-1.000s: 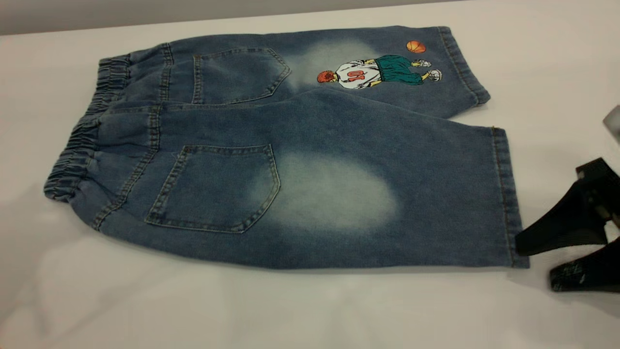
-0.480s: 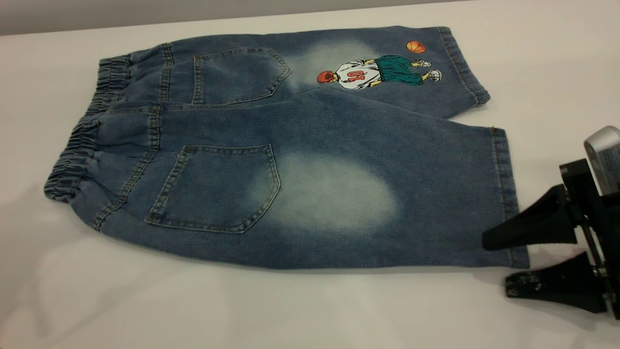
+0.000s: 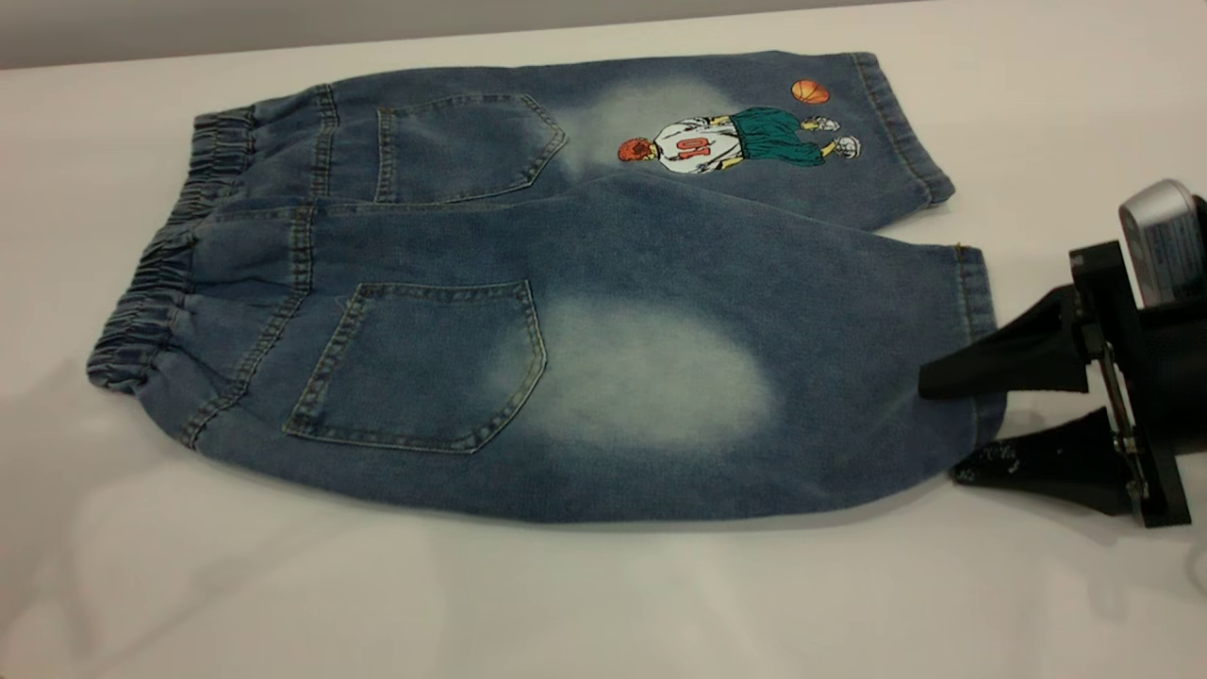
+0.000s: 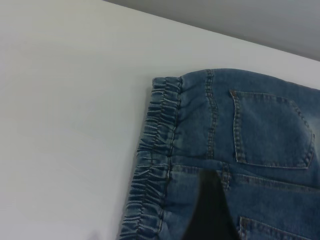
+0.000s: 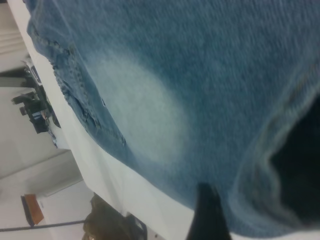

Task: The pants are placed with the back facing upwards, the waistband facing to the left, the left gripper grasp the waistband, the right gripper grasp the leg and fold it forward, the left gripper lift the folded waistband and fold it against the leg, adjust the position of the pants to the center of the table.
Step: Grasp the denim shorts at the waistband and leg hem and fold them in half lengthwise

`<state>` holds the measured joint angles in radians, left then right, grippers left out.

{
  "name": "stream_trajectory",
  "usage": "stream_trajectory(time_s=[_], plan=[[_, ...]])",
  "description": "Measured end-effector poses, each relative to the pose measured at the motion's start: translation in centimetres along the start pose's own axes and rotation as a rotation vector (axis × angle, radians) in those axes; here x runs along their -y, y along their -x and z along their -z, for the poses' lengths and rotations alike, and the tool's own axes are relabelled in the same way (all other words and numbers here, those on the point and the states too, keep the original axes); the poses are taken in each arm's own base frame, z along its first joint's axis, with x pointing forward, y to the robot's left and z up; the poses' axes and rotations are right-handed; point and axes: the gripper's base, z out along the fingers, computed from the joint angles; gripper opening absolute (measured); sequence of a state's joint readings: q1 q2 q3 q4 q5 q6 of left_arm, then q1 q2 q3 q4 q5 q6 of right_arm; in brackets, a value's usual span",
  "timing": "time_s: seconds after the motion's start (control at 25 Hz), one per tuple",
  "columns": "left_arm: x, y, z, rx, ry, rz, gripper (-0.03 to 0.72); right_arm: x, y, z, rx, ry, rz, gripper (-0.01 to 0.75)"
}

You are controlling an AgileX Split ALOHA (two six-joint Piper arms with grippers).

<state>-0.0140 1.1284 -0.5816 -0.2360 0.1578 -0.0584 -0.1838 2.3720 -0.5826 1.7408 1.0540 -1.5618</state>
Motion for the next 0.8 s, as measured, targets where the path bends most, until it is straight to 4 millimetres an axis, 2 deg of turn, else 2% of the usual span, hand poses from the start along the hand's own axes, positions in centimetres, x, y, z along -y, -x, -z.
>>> stream_trajectory(time_s=[0.32,0.64,0.8], plan=[[0.0,0.0,0.0,0.0,0.0,-0.001,0.47,-0.3,1.5,-0.1,0.034,0.012,0.042,0.423],[0.0,0.0,0.0,0.0,0.0,-0.001,0.47,-0.7,1.4,-0.1,0.032,0.067,0.044,0.422],[0.0,0.0,0.0,0.0,0.0,-0.001,0.47,-1.1,1.0,-0.1,-0.006,0.111,0.059,0.373]])
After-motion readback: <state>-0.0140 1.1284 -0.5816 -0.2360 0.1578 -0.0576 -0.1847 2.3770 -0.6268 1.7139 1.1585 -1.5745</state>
